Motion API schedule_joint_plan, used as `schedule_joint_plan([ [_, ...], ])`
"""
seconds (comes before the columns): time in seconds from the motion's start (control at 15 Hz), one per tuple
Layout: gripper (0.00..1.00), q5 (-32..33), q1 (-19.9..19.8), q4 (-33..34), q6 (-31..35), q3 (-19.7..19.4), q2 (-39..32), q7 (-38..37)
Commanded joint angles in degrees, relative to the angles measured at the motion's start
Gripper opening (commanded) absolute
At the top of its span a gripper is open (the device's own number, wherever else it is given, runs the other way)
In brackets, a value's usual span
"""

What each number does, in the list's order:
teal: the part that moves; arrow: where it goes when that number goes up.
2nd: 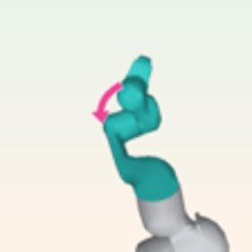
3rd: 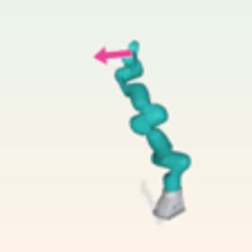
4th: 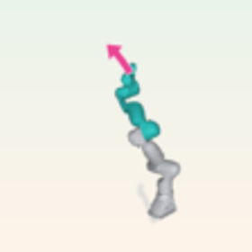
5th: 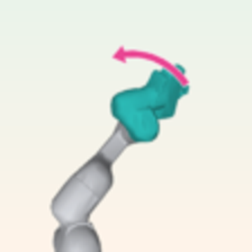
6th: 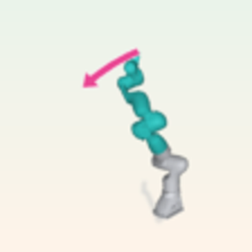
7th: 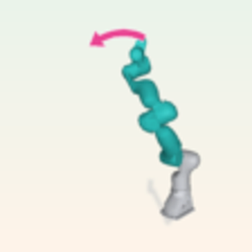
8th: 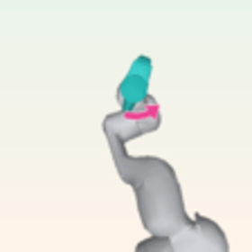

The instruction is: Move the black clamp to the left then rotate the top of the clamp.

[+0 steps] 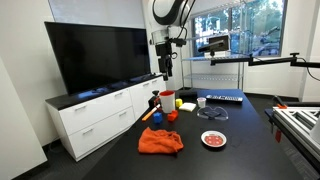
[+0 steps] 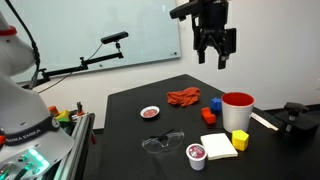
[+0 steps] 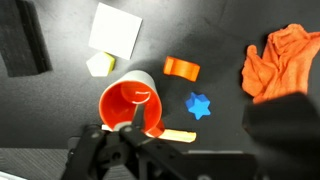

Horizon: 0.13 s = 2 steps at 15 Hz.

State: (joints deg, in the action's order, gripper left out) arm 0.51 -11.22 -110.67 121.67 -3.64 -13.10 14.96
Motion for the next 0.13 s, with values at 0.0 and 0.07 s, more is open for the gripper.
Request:
schedule_joint_plan([
  [0.0, 1.00, 0.48, 1.09, -1.66, 1.15, -0.94, 2.21, -1.45],
  [0.07, 1.00, 0.58, 1.16, -1.56, 0.94, -0.96, 2.14, -1.69],
])
